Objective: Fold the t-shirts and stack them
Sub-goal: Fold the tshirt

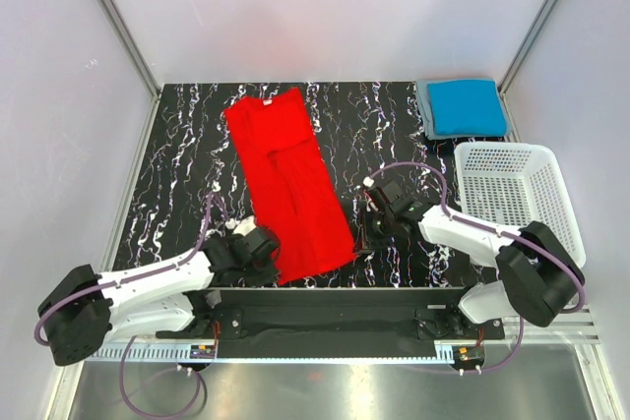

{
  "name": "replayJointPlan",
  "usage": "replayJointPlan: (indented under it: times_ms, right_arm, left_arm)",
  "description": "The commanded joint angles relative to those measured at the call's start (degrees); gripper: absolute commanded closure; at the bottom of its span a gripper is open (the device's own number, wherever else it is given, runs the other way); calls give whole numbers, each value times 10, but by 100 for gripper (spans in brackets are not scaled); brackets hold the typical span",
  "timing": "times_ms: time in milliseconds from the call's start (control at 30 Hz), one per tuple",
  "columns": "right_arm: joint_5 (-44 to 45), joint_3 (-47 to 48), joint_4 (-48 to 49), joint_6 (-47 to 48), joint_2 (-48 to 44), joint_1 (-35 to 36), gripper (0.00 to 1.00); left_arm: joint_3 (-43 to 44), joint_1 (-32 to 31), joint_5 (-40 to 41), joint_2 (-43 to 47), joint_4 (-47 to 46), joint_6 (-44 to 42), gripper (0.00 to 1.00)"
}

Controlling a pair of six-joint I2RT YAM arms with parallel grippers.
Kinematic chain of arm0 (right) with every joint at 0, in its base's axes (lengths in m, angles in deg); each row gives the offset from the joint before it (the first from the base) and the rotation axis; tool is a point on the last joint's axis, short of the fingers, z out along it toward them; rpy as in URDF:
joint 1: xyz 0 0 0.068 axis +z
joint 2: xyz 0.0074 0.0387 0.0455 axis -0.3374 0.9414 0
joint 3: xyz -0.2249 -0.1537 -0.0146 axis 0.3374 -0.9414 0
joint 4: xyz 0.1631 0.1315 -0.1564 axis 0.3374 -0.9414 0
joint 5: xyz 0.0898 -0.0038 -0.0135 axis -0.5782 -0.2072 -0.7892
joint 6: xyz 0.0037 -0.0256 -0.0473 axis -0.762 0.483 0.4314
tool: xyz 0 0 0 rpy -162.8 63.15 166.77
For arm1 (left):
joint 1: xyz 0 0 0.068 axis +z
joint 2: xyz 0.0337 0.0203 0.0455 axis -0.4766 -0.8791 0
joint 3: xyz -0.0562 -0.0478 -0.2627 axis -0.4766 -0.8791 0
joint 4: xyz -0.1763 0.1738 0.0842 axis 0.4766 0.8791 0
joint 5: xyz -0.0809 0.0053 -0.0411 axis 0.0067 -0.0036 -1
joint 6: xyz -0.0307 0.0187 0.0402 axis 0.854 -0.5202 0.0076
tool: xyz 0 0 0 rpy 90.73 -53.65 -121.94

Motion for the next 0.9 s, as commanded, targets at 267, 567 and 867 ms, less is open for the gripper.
replayJointPlan:
  times_ms: [267, 567, 867]
  right_arm:
    - [58, 143, -83, 53, 62, 5, 100]
    - [48, 408, -159, 117, 253, -30, 100]
    - [-26, 715, -239, 166, 455, -99, 100]
  left_arm:
    - [21, 124, -72, -10, -44, -87, 100]
    - [126, 332, -159, -116, -52, -252, 100]
    - [328, 449, -209, -300, -33, -337, 100]
